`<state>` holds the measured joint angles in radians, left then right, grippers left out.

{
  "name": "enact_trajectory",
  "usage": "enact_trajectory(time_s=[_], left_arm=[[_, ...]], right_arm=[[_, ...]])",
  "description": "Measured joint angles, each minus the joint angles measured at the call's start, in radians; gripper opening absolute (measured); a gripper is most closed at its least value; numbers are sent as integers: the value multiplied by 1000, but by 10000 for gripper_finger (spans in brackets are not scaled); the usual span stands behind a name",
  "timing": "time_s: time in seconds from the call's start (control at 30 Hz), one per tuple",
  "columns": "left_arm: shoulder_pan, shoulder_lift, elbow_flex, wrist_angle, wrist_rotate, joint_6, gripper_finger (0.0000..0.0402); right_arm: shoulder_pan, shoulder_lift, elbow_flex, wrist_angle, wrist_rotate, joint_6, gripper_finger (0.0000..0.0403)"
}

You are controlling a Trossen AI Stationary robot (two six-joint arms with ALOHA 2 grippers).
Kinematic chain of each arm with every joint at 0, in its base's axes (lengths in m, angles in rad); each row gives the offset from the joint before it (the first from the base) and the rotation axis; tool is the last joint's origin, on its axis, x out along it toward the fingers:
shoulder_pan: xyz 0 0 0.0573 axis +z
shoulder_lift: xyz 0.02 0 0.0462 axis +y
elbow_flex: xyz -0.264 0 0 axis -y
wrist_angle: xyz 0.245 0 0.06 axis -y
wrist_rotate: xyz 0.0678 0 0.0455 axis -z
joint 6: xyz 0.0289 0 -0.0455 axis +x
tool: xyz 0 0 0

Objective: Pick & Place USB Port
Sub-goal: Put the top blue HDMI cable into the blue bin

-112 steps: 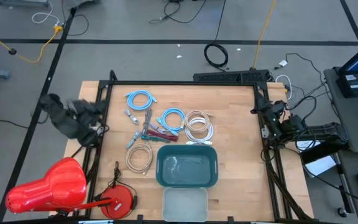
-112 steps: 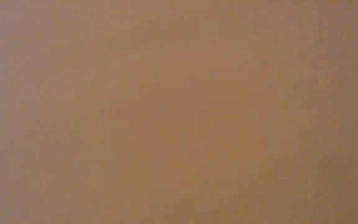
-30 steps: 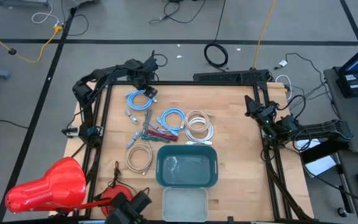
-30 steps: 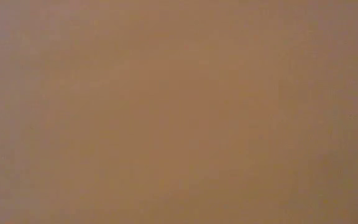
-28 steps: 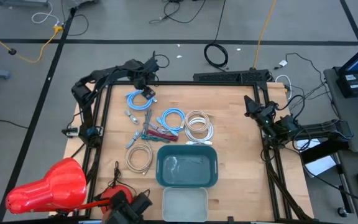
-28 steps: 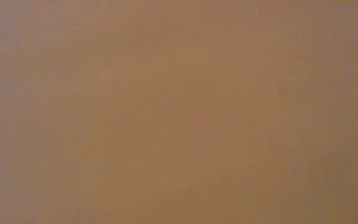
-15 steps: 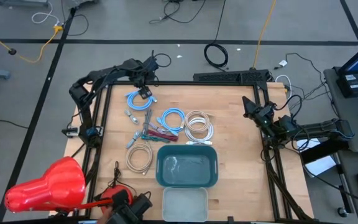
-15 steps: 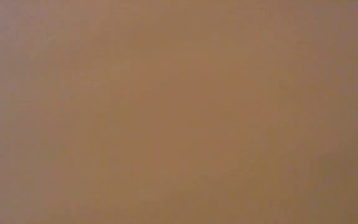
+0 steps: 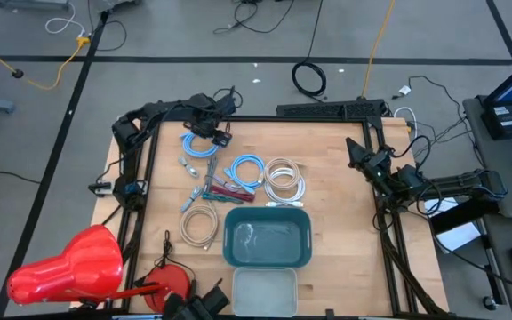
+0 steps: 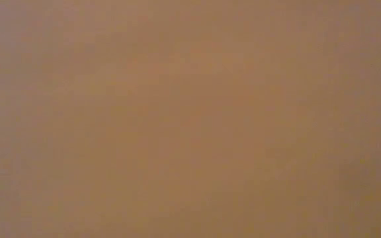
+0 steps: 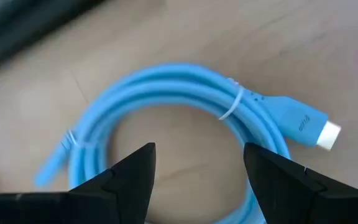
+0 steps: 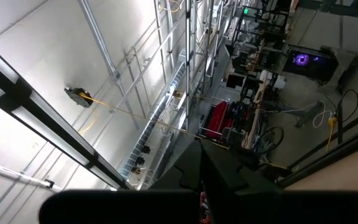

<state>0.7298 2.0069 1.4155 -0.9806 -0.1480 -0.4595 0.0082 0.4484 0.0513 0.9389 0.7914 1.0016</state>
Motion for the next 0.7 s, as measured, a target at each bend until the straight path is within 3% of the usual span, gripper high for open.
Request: enact_trajectory(time_s=[0.17, 0.4, 0.57, 0.7], left_arm=[[-6, 3, 0, 73, 94, -187, 250], [0, 4, 0, 122, 241, -248, 250], [-6, 4, 0, 274, 375, -273, 250], [-14, 0, 19, 289, 402, -236, 250]], right_arm=[[0, 11, 0, -1, -3, 1, 0], [0, 27, 0, -1, -32, 26, 0], [0, 45, 0, 0, -36, 34, 0], [0, 54, 0, -1, -36, 34, 0]])
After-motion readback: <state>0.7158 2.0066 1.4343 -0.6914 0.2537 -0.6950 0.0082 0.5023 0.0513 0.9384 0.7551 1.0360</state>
